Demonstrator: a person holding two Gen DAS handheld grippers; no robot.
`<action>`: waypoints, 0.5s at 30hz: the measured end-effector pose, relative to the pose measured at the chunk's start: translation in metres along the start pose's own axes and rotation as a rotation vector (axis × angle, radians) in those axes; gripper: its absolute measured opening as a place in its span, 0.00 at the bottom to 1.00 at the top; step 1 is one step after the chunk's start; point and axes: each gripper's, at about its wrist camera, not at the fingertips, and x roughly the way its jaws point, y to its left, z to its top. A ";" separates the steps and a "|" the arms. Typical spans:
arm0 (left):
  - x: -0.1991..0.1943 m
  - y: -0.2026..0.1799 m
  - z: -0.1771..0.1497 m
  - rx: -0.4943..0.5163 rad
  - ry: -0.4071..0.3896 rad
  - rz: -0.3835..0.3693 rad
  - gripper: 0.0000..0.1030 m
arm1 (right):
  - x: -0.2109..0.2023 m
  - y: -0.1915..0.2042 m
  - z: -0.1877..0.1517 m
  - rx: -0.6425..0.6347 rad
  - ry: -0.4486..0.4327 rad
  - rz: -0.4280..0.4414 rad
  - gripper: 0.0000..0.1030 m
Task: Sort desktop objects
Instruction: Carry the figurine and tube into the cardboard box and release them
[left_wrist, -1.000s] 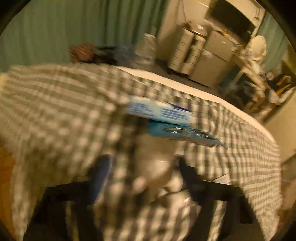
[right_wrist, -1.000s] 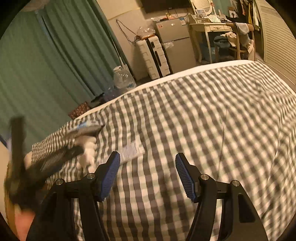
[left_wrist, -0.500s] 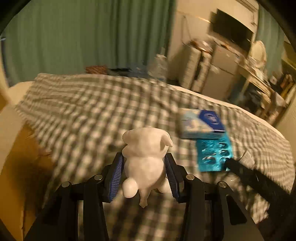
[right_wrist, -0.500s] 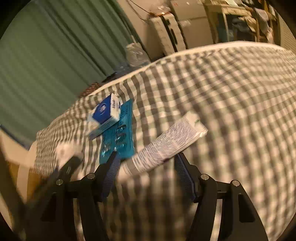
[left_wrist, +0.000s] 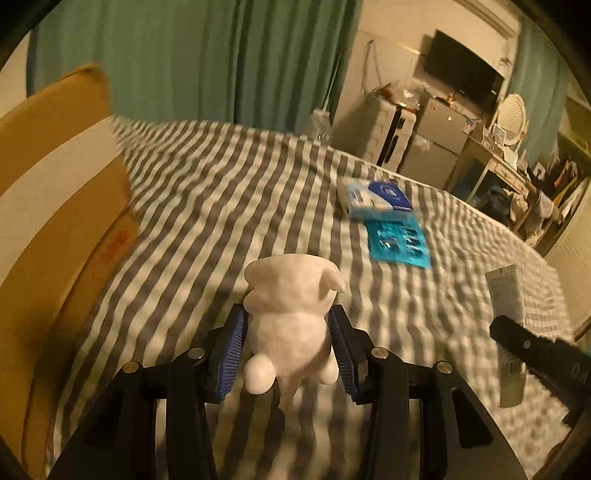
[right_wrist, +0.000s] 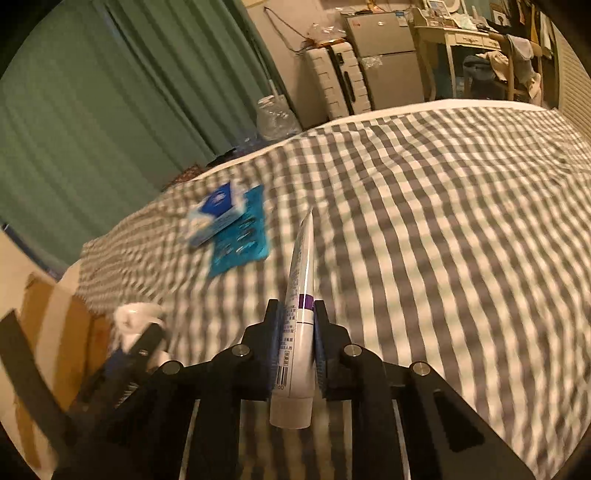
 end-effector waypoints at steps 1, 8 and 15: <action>-0.011 -0.001 0.002 -0.010 -0.005 0.000 0.45 | -0.007 0.002 0.001 0.002 0.001 0.012 0.16; -0.127 -0.005 0.057 0.015 -0.040 -0.044 0.45 | -0.072 0.060 0.021 -0.124 -0.021 0.072 0.16; -0.232 0.058 0.077 0.063 -0.135 0.030 0.45 | -0.146 0.161 0.011 -0.281 -0.022 0.231 0.16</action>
